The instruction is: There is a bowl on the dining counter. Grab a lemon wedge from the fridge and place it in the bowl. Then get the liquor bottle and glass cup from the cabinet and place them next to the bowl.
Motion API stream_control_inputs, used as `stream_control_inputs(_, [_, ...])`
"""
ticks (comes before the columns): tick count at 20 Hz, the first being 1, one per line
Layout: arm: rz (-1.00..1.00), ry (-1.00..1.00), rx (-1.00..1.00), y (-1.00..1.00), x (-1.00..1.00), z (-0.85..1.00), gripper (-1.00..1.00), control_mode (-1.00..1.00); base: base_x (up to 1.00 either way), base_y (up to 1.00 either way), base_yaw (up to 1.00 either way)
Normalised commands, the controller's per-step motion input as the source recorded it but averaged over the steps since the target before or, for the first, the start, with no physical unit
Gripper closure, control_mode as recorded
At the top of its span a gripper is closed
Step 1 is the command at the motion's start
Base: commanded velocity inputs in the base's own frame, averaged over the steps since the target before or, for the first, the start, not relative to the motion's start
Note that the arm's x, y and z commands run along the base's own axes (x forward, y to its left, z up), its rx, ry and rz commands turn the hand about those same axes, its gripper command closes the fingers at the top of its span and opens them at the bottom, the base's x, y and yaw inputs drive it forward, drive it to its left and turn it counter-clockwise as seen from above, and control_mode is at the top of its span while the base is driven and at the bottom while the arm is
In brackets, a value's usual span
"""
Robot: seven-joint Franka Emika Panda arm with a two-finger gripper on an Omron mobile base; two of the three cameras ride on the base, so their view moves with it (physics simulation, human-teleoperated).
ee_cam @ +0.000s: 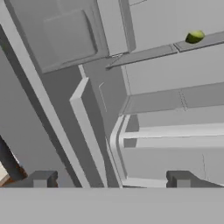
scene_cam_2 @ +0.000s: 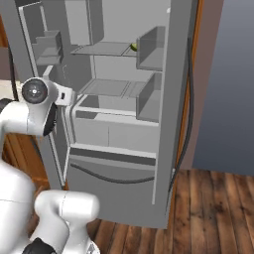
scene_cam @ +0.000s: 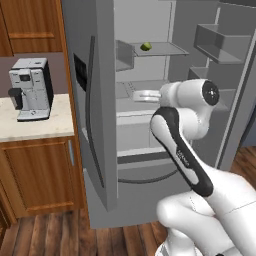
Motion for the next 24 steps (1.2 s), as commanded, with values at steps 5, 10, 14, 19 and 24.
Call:
stream_control_inputs(5, [0.02,0.13,0.06,0.22,1.0,-0.17,-1.0,-1.0,0.0,0.0,0.0])
stream_control_inputs(10, [0.05,0.21,0.09,0.35,1.0,-0.11,-1.0,-1.0,0.0,0.0,0.0])
stream_control_inputs(14, [0.09,0.18,0.1,0.45,0.94,-0.12,-1.0,-1.0,0.0,0.0,0.0])
stream_control_inputs(19, [0.15,0.03,0.08,0.69,0.3,-0.17,-1.0,-1.0,0.0,0.0,0.0])
stream_control_inputs(24, [0.17,0.0,0.04,0.94,-0.02,-0.14,-1.0,-1.0,0.0,0.0,0.0])
